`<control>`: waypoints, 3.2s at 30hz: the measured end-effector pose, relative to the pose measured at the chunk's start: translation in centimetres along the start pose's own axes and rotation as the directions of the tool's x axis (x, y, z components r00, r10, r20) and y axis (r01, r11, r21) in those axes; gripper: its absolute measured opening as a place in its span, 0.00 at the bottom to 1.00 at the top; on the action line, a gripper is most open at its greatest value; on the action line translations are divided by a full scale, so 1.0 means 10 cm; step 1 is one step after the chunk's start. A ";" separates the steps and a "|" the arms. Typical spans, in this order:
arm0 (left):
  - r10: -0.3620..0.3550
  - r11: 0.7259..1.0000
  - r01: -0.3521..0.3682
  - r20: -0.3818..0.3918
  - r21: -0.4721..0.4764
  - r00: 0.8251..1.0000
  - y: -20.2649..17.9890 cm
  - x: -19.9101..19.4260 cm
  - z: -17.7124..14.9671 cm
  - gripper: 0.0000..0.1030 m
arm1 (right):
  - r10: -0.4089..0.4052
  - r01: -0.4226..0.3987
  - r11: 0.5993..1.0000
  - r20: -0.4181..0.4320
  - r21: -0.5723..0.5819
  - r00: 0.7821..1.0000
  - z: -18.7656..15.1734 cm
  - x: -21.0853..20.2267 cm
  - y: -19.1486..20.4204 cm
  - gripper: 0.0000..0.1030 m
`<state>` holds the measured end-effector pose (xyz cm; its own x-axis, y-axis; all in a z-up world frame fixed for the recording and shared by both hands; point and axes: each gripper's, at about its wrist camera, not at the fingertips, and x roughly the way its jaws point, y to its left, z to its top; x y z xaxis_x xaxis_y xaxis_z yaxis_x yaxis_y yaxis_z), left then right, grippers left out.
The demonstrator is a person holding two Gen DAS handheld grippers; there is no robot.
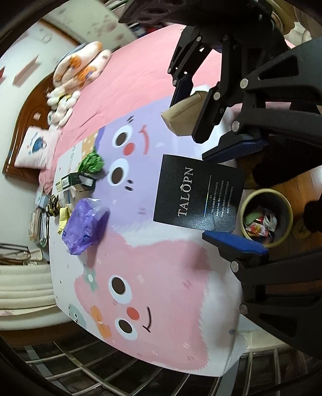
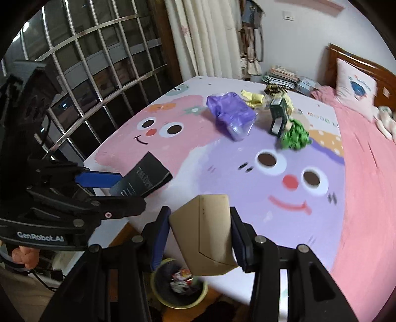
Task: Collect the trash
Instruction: 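Carry the black box and beige cardboard over the bin and open both tools, then move both tools back toward the green box and green paper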
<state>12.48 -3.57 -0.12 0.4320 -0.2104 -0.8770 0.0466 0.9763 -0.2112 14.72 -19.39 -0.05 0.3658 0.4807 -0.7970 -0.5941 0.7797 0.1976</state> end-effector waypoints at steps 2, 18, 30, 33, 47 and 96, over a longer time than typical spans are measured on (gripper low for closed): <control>-0.014 0.999 0.014 -0.001 0.031 1.000 0.09 -0.10 -0.18 0.53 | -0.020 0.020 0.998 -0.006 0.052 1.000 -0.16 0.00 0.20 0.44; -0.068 0.991 0.088 -0.190 0.099 0.979 0.48 0.16 -1.52 0.53 | -0.057 0.119 0.945 -0.206 0.303 0.977 -1.55 0.49 1.03 0.45; -0.020 0.995 0.055 -0.365 0.087 0.931 0.60 1.59 -2.19 0.54 | -0.013 0.188 0.836 -0.324 0.515 0.946 -2.64 1.52 0.55 0.45; -0.018 0.997 0.047 -0.384 0.064 0.923 0.65 1.97 -2.25 0.55 | -0.010 0.202 0.809 -0.331 0.551 0.944 -2.84 1.78 0.41 0.45; 0.007 1.000 0.001 -0.399 0.021 0.917 0.87 2.49 -2.40 0.89 | -0.037 0.270 0.778 -0.388 0.567 0.921 -3.08 2.50 0.14 0.59; -0.067 0.980 0.009 0.291 0.198 0.954 -0.10 -1.14 0.14 0.94 | -0.275 0.188 0.878 0.141 0.441 0.951 -0.15 -0.78 0.36 0.59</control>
<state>8.73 -2.12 10.72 0.6714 -0.2517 -0.6971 0.2278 0.9651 -0.1291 8.59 -20.96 6.03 0.6126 0.2993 -0.7315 -0.1368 0.9517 0.2748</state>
